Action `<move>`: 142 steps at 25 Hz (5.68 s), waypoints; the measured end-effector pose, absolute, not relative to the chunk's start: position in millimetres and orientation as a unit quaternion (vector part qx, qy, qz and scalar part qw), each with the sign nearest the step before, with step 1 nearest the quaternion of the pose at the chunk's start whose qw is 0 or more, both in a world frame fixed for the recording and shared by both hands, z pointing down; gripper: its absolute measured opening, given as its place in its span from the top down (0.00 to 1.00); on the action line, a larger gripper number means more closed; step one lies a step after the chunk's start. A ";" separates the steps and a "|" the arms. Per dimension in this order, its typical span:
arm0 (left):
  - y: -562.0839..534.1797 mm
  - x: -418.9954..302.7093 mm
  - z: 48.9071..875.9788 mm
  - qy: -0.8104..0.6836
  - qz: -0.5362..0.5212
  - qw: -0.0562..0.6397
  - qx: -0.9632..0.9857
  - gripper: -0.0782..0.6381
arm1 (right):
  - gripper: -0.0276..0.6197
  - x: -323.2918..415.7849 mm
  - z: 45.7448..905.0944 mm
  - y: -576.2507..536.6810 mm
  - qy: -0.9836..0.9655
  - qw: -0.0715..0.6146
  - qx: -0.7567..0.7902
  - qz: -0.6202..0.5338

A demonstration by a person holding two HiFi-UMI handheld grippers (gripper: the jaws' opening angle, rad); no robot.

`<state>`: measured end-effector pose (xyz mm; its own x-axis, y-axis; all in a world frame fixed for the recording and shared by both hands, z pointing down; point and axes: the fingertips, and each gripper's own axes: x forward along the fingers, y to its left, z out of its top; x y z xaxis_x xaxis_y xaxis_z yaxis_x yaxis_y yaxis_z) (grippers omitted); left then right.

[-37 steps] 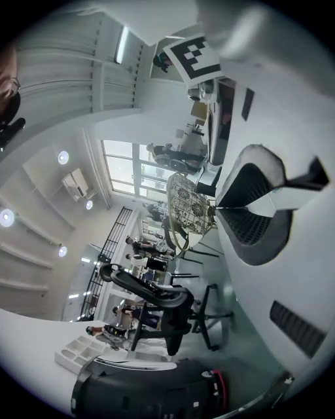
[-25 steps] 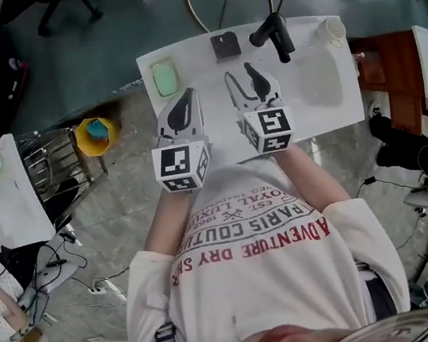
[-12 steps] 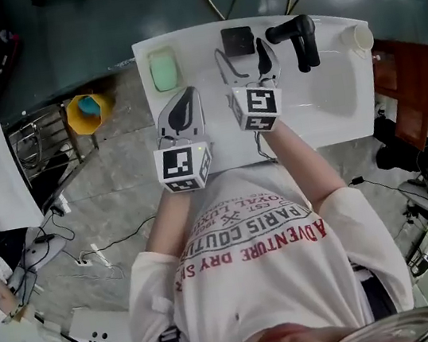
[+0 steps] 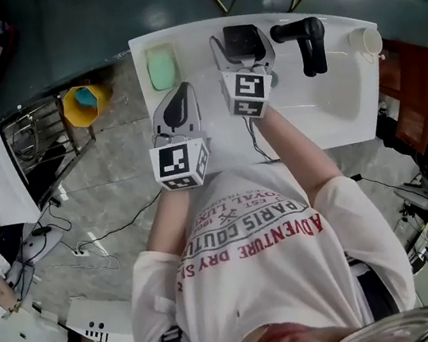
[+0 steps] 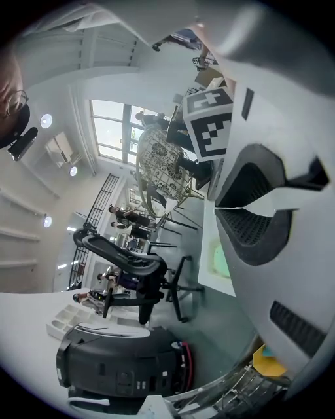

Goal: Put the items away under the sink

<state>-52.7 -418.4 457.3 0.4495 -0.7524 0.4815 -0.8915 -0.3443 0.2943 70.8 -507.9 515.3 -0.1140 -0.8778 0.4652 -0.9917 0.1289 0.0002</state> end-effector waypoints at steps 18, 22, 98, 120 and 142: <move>-417.1 -59.1 463.8 -0.512 0.140 0.274 0.802 0.85 | 0.38 77.5 516.0 -506.7 -0.739 0.206 0.620 0.164; -412.6 -56.8 457.9 -0.503 0.140 0.269 0.809 0.85 | 0.38 81.6 513.7 -496.8 -0.738 0.205 0.617 0.181; -105.3 -34.4 692.2 -0.572 0.079 0.166 0.800 0.85 | 0.38 106.9 755.9 -130.2 -0.849 0.186 0.481 0.115; -128.3 -61.1 780.3 -0.577 0.052 0.127 0.805 0.85 | 0.38 101.9 831.4 -235.4 -0.811 0.168 0.556 0.077; -137.5 -54.5 804.1 -0.564 0.062 0.151 0.810 0.85 | 0.38 105.3 857.2 -306.0 -0.764 0.152 0.619 0.100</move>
<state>-54.5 -137.5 804.1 0.3572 -0.8941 0.2701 -0.9315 -0.3195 0.1741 105.3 -306.0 857.2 -0.1882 -0.9155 0.3556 -0.9760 0.2147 0.0360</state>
